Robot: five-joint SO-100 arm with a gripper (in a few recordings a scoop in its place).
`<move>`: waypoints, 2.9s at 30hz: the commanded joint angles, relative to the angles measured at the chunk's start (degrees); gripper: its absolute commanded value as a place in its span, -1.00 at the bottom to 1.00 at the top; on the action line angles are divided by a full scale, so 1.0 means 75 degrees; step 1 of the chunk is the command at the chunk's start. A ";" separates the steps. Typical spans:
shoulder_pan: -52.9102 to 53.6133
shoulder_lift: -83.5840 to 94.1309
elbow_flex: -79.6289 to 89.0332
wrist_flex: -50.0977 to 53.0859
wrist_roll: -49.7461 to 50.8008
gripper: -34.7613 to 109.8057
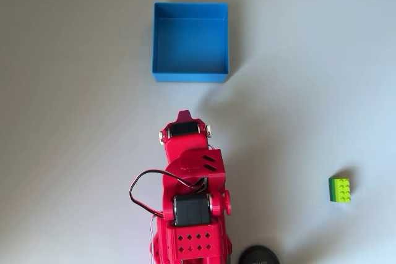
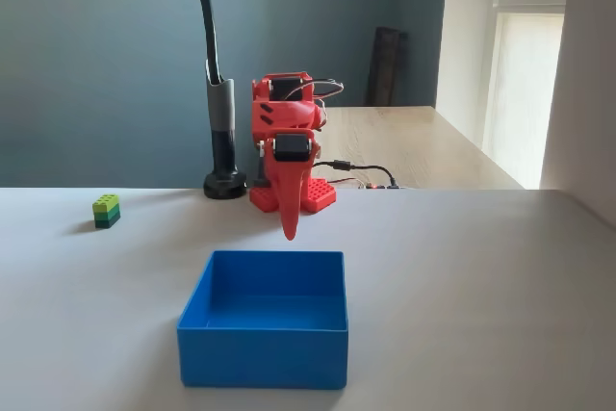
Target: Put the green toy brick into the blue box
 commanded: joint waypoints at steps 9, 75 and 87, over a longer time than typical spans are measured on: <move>-0.0070 0.0082 0.0105 0.0164 0.0023 -0.52; -0.0117 0.0047 0.0047 0.0023 0.0012 -0.52; 0.0293 -0.0609 -0.1289 -0.0199 0.0504 -0.52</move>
